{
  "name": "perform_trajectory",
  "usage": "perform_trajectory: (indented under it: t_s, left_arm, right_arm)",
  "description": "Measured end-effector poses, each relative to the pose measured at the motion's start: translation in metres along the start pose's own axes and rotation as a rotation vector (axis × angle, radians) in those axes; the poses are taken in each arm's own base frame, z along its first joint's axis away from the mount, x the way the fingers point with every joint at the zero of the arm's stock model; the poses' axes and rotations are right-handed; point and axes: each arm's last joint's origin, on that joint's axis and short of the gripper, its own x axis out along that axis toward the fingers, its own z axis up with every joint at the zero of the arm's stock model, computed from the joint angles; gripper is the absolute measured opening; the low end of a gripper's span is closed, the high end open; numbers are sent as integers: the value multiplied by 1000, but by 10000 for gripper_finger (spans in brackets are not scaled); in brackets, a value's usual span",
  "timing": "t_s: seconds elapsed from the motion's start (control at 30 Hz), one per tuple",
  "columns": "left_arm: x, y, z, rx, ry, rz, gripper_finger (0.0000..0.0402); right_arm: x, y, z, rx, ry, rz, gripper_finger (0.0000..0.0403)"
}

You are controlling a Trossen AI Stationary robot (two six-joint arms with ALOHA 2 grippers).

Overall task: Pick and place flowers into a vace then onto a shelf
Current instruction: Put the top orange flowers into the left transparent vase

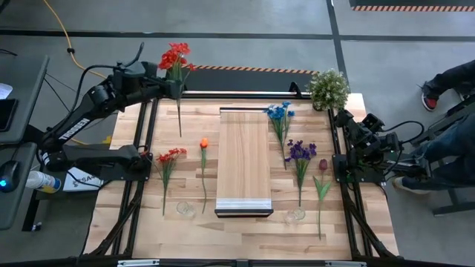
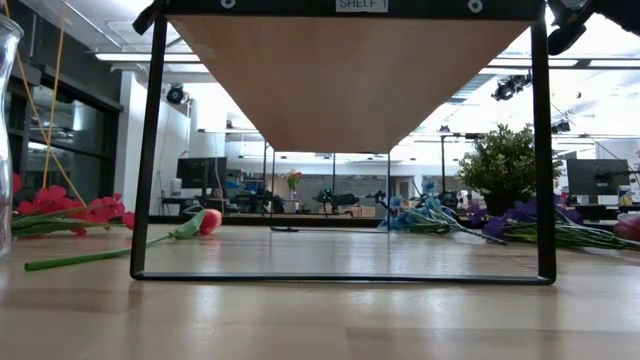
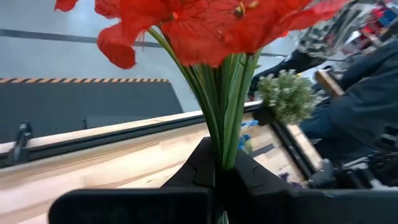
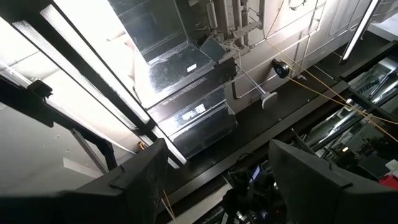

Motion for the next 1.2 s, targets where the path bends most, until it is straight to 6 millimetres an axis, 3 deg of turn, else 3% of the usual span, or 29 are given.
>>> perform_trajectory:
  t_s: [0.4,1.2]
  left_arm:
    - [-18,-4,4,54,-29,-159,40]
    - [-27,-11,1,156,90,-432,40]
  right_arm:
    - [0,0,0,-1,3,-2,266]
    - [0,0,0,-1,3,-2,268]
